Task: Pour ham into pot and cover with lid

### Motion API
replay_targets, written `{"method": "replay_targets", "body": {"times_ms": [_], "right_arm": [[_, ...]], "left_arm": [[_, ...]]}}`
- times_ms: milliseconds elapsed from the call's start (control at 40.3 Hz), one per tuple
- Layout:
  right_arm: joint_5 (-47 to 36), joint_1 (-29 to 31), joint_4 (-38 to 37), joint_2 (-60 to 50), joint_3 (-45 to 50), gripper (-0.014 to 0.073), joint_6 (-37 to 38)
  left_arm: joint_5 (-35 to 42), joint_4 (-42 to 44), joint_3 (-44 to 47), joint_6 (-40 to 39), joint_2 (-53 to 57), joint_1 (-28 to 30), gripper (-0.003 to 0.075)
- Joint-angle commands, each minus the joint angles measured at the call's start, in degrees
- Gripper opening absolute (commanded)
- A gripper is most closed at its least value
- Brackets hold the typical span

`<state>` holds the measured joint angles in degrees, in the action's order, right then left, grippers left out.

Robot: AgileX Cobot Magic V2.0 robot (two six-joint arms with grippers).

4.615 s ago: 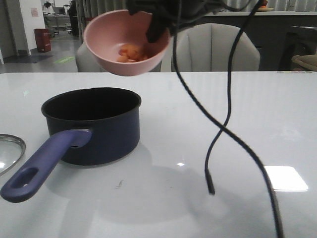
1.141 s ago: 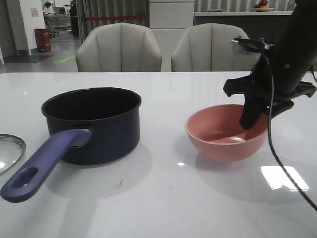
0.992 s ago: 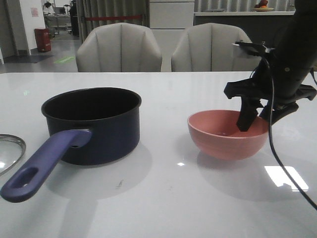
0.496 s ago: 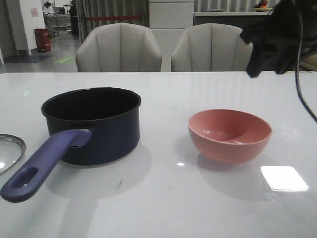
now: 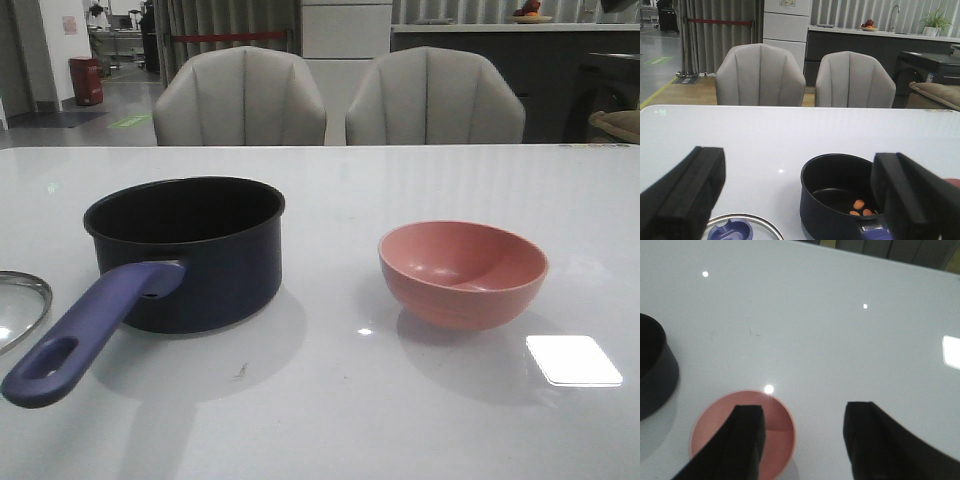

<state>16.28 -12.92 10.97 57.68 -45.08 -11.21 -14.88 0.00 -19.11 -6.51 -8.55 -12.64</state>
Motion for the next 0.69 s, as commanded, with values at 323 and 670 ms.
{"method": "replay_targets", "body": {"times_ms": [323,670], "right_arm": [[-15.1,-3.9,1.0,-30.1,22.3,0.0463,0.1],[-15.9,-3.9,1.0,-40.8,31.5,0.0463,0.1]], "left_arm": [[4.6,-0.4,-1.6,-0.1,-0.5,-0.4,0.0625],[4.6,-0.4,-1.6,-0.1,-0.5,-0.4,0.0625]]}}
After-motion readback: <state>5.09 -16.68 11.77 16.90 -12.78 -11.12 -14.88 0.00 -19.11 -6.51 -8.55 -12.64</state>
